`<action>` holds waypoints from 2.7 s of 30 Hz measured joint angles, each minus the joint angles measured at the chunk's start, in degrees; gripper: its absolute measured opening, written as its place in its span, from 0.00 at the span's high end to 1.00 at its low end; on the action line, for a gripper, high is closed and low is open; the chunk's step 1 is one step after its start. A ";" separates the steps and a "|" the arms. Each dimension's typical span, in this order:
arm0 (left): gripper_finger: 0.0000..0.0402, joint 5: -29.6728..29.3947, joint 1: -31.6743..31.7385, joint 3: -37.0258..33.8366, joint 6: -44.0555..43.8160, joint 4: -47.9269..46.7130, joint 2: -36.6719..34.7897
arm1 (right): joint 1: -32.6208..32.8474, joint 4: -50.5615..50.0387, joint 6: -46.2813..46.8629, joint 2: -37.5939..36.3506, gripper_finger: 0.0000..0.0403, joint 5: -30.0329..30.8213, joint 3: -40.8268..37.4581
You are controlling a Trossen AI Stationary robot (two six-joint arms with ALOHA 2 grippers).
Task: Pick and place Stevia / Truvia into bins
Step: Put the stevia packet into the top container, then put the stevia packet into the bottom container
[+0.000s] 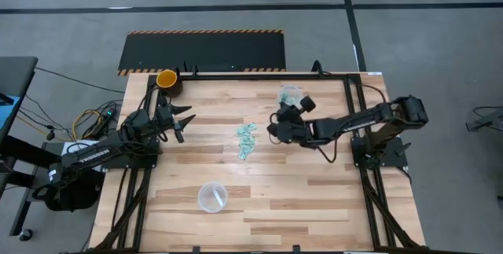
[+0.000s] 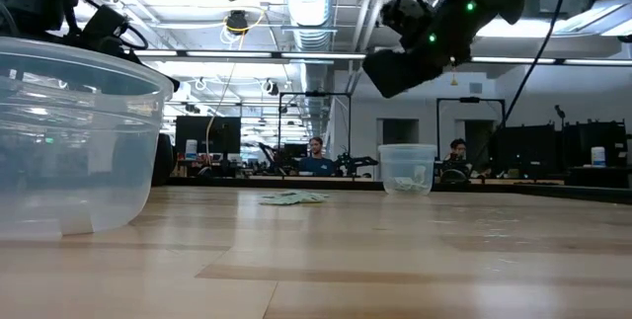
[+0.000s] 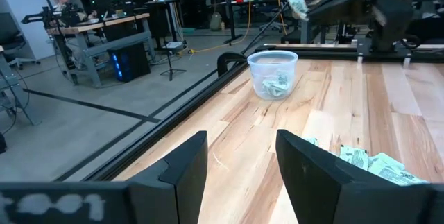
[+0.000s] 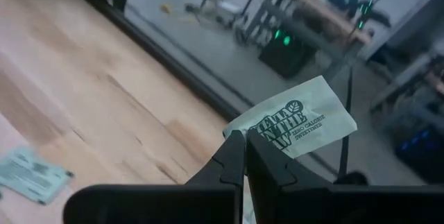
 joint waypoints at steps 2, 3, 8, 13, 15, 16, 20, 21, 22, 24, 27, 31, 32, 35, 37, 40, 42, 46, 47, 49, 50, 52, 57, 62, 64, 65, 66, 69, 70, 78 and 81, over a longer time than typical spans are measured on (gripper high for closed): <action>0.59 0.00 0.00 0.01 0.00 0.01 0.01 | -1.69 -3.21 2.14 -0.34 1.00 -2.58 0.00; 0.59 0.00 0.00 0.01 0.00 0.00 0.01 | -2.74 -4.77 3.14 -0.36 1.00 -3.90 0.01; 0.59 0.00 0.00 0.00 0.00 0.00 0.00 | -8.73 -11.22 5.90 -0.19 1.00 -11.99 0.01; 0.59 -0.02 0.00 0.00 0.00 0.02 0.00 | -13.17 -11.20 4.72 -0.18 1.00 -16.03 -0.59; 0.59 -0.02 0.00 0.00 0.00 0.00 0.00 | -14.22 -10.88 3.51 -0.18 1.00 -17.87 -0.59; 0.59 -0.02 0.00 0.02 0.00 0.00 0.01 | -14.80 -10.73 3.18 -0.18 0.99 -18.46 -0.59; 0.59 -0.03 0.00 0.00 0.00 0.00 0.00 | -15.59 -10.18 2.58 -0.18 0.96 -19.76 -0.59; 0.59 -0.05 0.00 0.00 0.00 0.00 0.00 | -15.57 -9.76 2.55 -0.18 0.94 -19.80 -0.59; 0.59 -0.05 0.00 0.02 0.00 0.00 0.02 | -15.44 -9.37 2.49 -0.18 0.93 -19.79 -0.59; 0.59 -0.05 0.00 0.00 0.00 0.00 0.00 | -15.08 -8.74 2.04 -0.18 0.89 -19.79 -0.59; 0.59 -0.05 0.00 0.02 0.00 0.00 0.02 | -14.82 -7.48 0.79 -0.18 0.83 -19.87 -0.59; 0.59 -0.05 0.00 0.02 0.00 0.00 0.02 | -14.79 -7.23 0.49 -0.18 0.74 -19.75 -0.59; 0.59 -0.05 0.00 0.00 0.00 0.00 0.00 | -14.81 -7.25 0.45 -0.18 0.72 -19.77 -0.59; 0.59 -0.05 0.00 0.01 0.00 0.00 0.01 | -14.81 -7.25 -1.18 -0.18 0.66 -19.76 -0.59; 0.59 -0.05 0.00 0.00 0.00 0.01 0.00 | -14.35 -7.66 -0.81 -0.19 0.63 -19.74 -0.59; 0.59 -0.07 0.00 0.00 0.00 0.00 0.02 | -11.97 -8.08 0.79 -1.67 0.61 -19.23 -0.37; 0.59 -0.07 0.00 0.00 0.00 0.00 0.00 | -9.44 -7.60 -0.87 -4.16 0.61 -17.59 0.37; 0.59 -0.10 0.00 0.01 0.00 0.00 0.02 | -2.88 -3.52 -12.27 -11.12 0.60 -13.81 0.69; 0.59 -0.15 0.00 0.00 0.00 0.02 0.02 | -1.15 -1.78 -16.73 -12.85 0.60 -14.97 0.35; 0.59 -0.22 0.00 0.02 0.00 0.02 0.00 | 1.58 2.69 -25.25 -16.42 0.60 -21.61 -1.36; 0.59 -0.22 0.00 0.00 0.00 0.02 0.02 | 2.40 5.16 -28.40 -18.22 0.60 -27.06 -2.62; 0.59 -0.22 0.00 0.00 0.00 0.02 0.00 | 2.25 8.46 -31.34 -22.20 0.60 -39.49 -5.16; 0.59 -0.20 0.00 0.00 0.00 0.02 0.00 | -5.61 10.36 -31.50 -32.95 0.60 -68.97 -13.69; 0.59 -0.20 0.00 0.00 0.00 0.02 0.01 | -16.66 10.41 -30.67 -43.51 0.60 -71.29 -21.55; 0.59 -0.20 0.00 0.00 0.00 0.02 0.00 | -20.30 5.01 -21.67 -47.16 0.60 -65.51 -23.37; 0.59 -0.18 0.00 0.00 0.00 0.02 0.01 | -21.80 3.31 -17.83 -48.29 0.60 -63.94 -24.41; 0.59 -0.18 0.00 0.02 0.00 0.02 0.02 | -23.03 2.68 -16.47 -49.10 0.60 -63.87 -25.47; 0.59 -0.18 0.00 0.00 0.00 0.01 0.00 | -25.03 6.63 -19.67 -51.38 0.60 -74.29 -28.35; 0.59 -0.18 0.00 0.00 0.00 0.02 0.01 | -25.46 7.60 -21.60 -51.94 0.60 -80.87 -29.03; 0.59 -0.13 0.00 0.00 0.00 0.02 0.02 | -27.86 15.52 -24.55 -57.25 0.60 -105.95 -34.36; 0.59 -0.13 0.00 0.02 0.00 0.02 0.00 | -27.86 18.14 -22.90 -57.73 0.60 -103.78 -37.36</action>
